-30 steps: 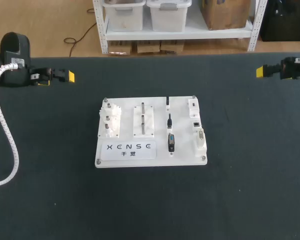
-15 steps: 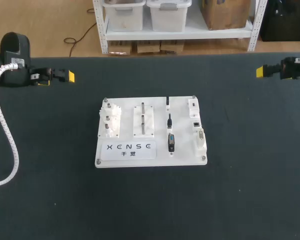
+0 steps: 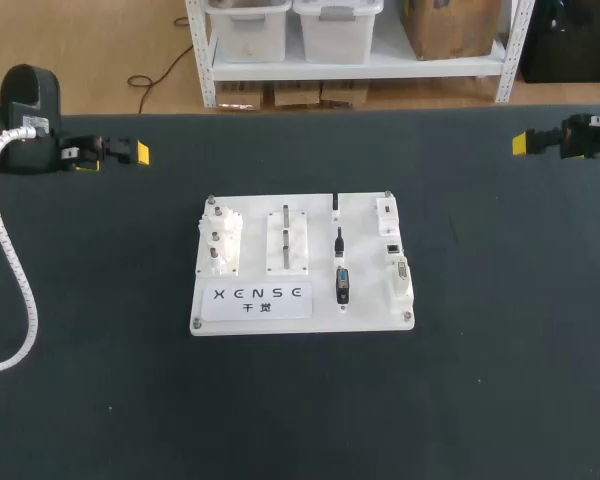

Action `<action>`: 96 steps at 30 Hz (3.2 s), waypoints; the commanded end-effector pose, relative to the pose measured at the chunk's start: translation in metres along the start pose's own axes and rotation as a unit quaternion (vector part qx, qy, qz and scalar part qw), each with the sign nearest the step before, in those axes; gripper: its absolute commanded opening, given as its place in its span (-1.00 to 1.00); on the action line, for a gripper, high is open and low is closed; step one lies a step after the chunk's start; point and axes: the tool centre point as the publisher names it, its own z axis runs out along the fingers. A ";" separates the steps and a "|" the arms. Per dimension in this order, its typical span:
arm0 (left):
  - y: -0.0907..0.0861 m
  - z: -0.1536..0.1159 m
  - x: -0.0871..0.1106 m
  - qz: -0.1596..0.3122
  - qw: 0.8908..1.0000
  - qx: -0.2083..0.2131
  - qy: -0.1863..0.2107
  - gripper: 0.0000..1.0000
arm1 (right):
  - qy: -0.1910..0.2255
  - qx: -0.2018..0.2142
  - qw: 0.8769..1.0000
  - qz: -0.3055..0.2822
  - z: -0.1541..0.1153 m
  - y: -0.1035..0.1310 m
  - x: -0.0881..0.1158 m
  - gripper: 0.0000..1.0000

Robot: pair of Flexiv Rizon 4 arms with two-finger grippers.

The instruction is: Insert the USB connector, Ethernet cable, and multi-pin plug into their matching sockets one by one.

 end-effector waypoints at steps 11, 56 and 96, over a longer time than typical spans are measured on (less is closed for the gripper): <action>0.000 0.000 0.000 0.000 1.000 0.000 0.000 1.00 | 0.000 0.000 1.000 0.000 0.000 0.000 0.000 1.00; 0.000 0.000 0.000 0.000 1.000 0.000 0.000 1.00 | 0.133 0.257 0.957 -0.025 0.121 0.148 -0.012 1.00; 0.000 0.000 0.000 0.000 1.000 0.000 0.000 1.00 | 0.224 0.271 0.929 0.113 0.199 0.149 0.022 1.00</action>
